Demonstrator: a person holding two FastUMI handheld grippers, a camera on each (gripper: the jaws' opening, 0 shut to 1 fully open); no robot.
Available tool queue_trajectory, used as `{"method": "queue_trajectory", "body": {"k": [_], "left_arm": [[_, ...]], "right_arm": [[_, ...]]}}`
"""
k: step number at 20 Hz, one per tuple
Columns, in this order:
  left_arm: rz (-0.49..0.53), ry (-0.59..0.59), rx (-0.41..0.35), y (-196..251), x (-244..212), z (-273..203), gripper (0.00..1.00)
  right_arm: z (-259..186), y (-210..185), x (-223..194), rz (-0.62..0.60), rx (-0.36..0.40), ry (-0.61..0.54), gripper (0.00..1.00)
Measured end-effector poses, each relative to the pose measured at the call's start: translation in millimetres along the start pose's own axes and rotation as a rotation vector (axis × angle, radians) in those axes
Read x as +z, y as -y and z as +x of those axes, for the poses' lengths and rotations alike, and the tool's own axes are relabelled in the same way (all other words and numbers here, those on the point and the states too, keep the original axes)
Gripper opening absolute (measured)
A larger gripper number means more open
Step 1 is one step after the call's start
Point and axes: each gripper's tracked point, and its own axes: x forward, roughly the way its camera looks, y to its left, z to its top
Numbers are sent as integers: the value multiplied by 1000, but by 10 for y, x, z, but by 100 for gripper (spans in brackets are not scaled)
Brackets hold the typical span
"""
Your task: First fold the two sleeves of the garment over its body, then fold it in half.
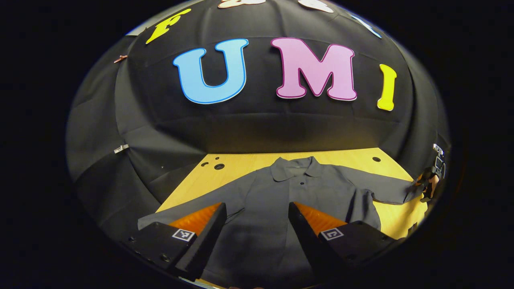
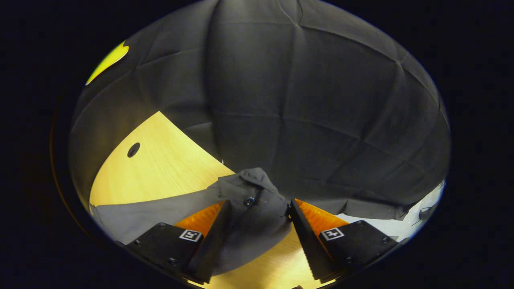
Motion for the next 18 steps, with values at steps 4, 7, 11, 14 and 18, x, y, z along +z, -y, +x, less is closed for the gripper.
{"method": "queue_trajectory", "body": {"k": [4,7,11,14,18], "left_arm": [[-11,16,28,-120,33,-30,98],[-17,18,42,-161,16,-63,98],[-37,15,46,-160,-18,-115,98],[-34,16,46,-162,-8,-145,98],[-23,45,41,-176,64,-189,98]], "right_arm": [[-93,7,129,-4,13,-2,65],[-69,-57,73,3,22,-16,27],[-119,-67,59,-16,63,-27,7],[-218,-87,226,-82,78,36,7],[-491,-235,488,-179,126,154,7]]}}
